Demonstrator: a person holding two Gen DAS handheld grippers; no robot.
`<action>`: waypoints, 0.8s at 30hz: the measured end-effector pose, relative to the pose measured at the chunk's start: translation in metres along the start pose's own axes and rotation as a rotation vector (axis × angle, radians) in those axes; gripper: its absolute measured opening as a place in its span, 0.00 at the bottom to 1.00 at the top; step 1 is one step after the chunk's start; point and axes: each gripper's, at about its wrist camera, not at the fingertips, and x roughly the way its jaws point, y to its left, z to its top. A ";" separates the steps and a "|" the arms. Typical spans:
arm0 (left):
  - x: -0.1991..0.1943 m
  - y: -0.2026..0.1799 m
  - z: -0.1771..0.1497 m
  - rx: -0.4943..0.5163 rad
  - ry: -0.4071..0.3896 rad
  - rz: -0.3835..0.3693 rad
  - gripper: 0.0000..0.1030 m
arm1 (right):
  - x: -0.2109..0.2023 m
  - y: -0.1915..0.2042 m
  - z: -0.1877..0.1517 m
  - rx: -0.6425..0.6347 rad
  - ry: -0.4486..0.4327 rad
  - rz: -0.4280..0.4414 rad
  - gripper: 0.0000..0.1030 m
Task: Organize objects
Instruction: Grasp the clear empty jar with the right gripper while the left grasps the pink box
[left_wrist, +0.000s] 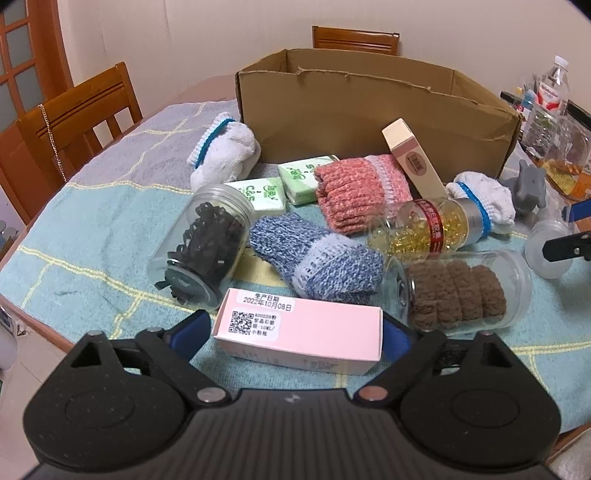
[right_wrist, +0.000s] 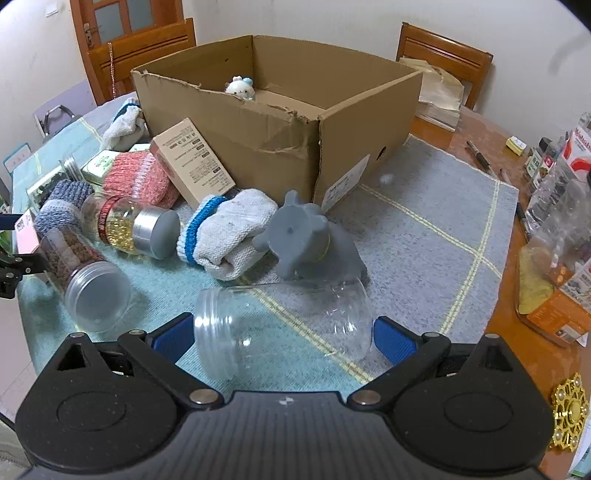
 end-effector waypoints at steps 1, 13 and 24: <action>0.000 0.000 0.000 -0.003 0.001 -0.002 0.89 | 0.002 0.000 0.001 0.002 0.001 0.003 1.00; -0.002 0.006 0.004 -0.038 0.018 -0.027 0.80 | 0.004 0.002 0.002 -0.006 0.037 -0.001 0.92; -0.019 0.006 0.026 0.031 0.078 -0.054 0.80 | -0.012 0.002 0.012 0.051 0.076 0.006 0.92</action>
